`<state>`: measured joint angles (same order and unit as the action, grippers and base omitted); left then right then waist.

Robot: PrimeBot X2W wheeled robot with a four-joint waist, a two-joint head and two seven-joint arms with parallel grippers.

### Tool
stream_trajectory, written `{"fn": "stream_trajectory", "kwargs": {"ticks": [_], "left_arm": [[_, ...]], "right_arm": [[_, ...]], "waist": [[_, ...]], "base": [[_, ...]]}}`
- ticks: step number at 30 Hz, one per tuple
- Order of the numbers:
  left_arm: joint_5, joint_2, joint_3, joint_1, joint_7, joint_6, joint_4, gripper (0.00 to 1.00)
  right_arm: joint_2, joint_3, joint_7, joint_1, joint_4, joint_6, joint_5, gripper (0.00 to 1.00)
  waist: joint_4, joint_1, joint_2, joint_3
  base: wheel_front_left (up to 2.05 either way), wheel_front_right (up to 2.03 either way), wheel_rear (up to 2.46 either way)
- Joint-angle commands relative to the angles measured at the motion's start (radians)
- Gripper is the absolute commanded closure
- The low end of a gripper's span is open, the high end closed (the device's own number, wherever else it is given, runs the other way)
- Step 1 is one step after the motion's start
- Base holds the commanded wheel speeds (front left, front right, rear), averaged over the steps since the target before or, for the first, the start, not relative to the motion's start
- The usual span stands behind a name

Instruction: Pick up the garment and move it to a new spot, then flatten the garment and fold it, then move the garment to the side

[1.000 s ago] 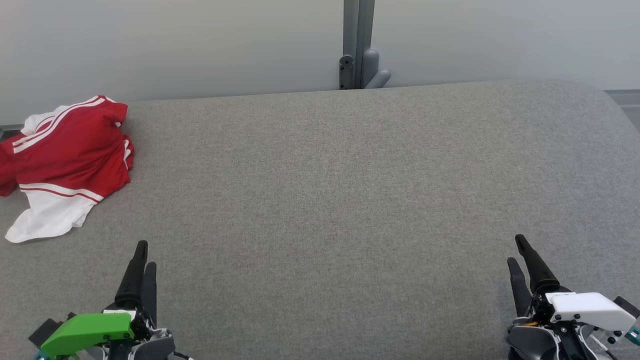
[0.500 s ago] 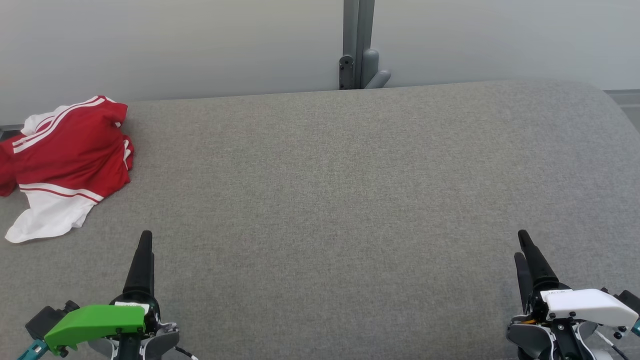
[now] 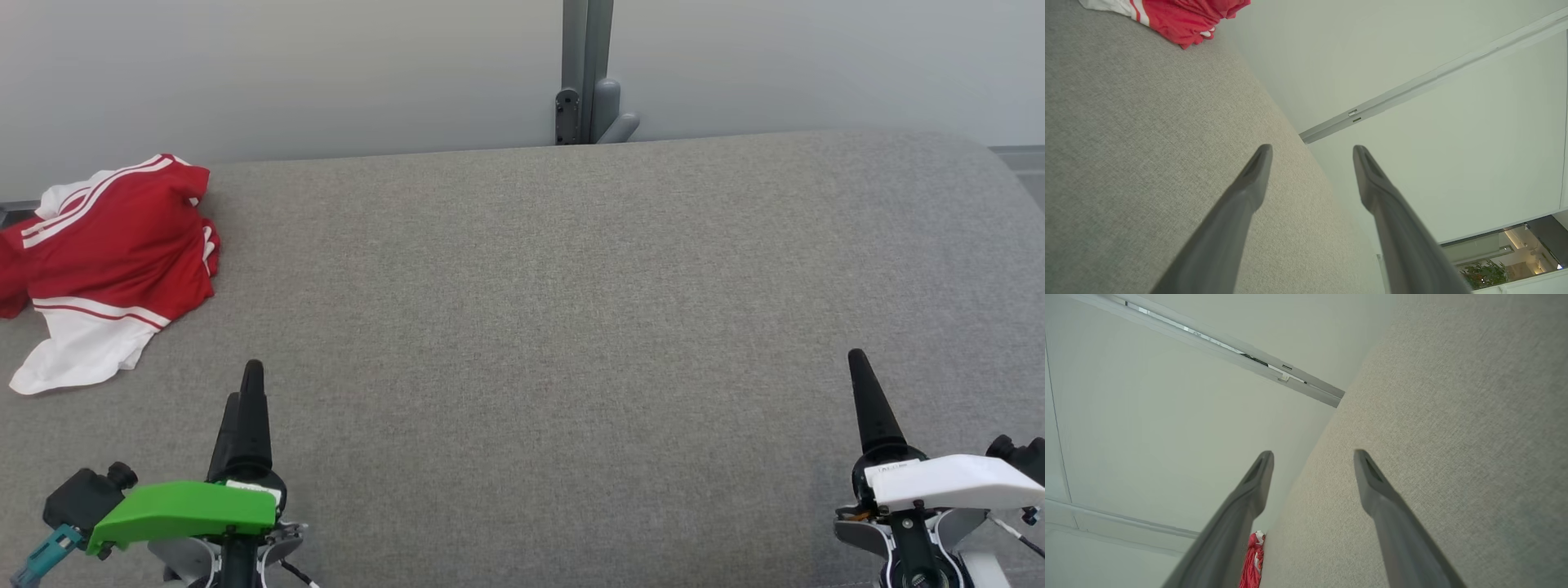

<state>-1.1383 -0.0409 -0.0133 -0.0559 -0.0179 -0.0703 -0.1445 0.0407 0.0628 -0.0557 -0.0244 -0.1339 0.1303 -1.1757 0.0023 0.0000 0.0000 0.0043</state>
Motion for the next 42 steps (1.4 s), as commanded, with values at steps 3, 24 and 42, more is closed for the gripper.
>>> {"fn": "stream_trajectory", "kwargs": {"ticks": [3,24,42], "left_arm": [[0.092,-0.007,0.014,-0.004,-0.019,0.009,0.027,0.00],[0.475,-0.009,0.050,0.017,-0.092,0.023,0.022,0.00],[0.679,-0.010,0.070,0.022,-0.145,0.040,0.010,0.00]], "right_arm": [[0.007,-0.007,-0.018,0.002,0.036,0.000,0.096,0.00],[0.008,-0.054,-0.080,0.024,0.086,0.000,0.456,0.00],[0.010,-0.079,-0.124,0.033,0.103,0.000,0.659,0.00]], "waist": [[0.001,0.0000,0.0000,0.000],[0.001,0.0000,0.0000,0.003],[0.002,0.0000,0.0000,0.005]], "base": [[0.00,0.00,0.00],[0.00,0.00,0.00],[0.00,0.00,0.00]]}}
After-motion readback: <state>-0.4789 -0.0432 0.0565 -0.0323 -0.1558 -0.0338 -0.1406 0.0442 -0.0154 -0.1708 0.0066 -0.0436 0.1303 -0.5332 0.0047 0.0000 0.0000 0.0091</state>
